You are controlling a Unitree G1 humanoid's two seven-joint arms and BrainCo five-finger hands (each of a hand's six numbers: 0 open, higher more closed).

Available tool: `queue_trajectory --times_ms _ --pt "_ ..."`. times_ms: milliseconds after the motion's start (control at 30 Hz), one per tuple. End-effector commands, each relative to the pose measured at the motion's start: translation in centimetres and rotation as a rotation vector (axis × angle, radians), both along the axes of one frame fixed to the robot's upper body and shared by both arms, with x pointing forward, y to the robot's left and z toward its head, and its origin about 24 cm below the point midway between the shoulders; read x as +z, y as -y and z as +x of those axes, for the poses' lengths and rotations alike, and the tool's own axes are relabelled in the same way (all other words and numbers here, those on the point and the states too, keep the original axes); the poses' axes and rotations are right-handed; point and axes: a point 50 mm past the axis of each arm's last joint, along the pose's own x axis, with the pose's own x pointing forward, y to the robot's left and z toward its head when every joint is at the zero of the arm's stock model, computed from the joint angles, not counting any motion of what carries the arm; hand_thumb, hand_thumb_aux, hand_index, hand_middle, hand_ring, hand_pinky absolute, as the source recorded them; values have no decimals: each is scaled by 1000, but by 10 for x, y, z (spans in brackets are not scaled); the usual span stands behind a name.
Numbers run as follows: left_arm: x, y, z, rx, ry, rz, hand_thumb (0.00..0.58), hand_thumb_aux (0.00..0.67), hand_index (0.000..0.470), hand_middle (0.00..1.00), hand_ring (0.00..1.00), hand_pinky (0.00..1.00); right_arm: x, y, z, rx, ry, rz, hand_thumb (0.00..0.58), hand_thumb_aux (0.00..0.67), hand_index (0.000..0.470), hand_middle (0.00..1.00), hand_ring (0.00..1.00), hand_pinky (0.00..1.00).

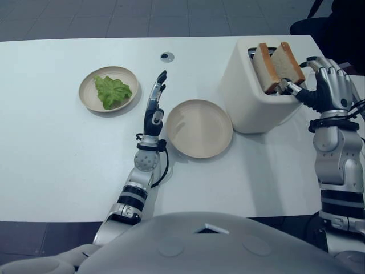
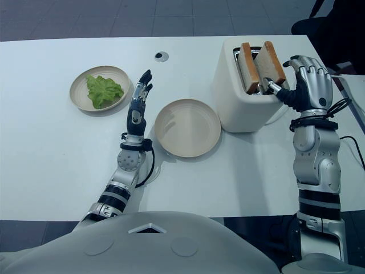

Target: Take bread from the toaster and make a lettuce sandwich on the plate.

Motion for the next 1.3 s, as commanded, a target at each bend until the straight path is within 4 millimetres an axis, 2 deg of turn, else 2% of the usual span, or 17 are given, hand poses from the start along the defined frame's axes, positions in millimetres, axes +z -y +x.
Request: queue_trajectory --times_ms 33,200,267,333,400,467,533,600,700,867,967,1067,1200,1300 --pt "-8 10 -8 -9 -50 -28 0 0 0 0 0 0 14 -7 -10 16 176 19 580 670 470 1000 1000 1000" --pt "-8 8 -8 -6 -51 -28 0 0 0 0 0 0 51 -23 -36 48 611 93 580 670 470 1000 1000 1000" --pt "-8 7 -8 -2 -50 -28 0 0 0 0 0 0 64 -39 -49 131 771 132 580 670 470 1000 1000 1000" --pt "-8 7 -8 1 -49 -29 0 0 0 0 0 0 64 -59 -53 271 807 235 580 670 470 1000 1000 1000" --pt "-8 6 -8 4 -48 -28 0 0 0 0 0 0 46 -81 -46 466 638 450 580 670 470 1000 1000 1000" --pt "-7 5 -6 8 -44 -26 0 0 0 0 0 0 19 -101 -42 654 354 793 580 670 470 1000 1000 1000" --pt "-5 2 -5 23 -38 -23 0 0 0 0 0 0 -5 -113 -41 750 104 972 580 670 470 1000 1000 1000" --pt "-4 -4 -3 50 -29 -10 0 0 0 0 0 0 -27 -113 -36 726 -58 966 580 670 470 1000 1000 1000" --pt "-2 -11 -1 90 -2 43 0 0 0 0 0 0 -58 -116 -28 656 -215 864 580 670 470 1000 1000 1000" --pt "10 -38 4 225 87 183 0 0 0 0 0 0 -102 -139 -23 570 -310 792 580 670 470 1000 1000 1000" --pt "16 -62 7 322 128 355 0 0 0 0 0 0 -112 -148 -24 567 -318 765 580 670 470 1000 1000 1000" --pt "20 -102 20 468 124 630 0 0 0 0 0 0 -122 -156 -32 609 -398 723 580 670 470 1000 1000 1000" --pt "22 -141 39 609 51 901 0 0 0 0 0 0 -130 -178 -48 733 -562 753 580 670 470 1000 1000 1000" --pt "14 -165 54 646 -47 1107 0 0 0 0 0 0 -135 -181 -43 718 -601 737 580 670 470 1000 1000 1000"
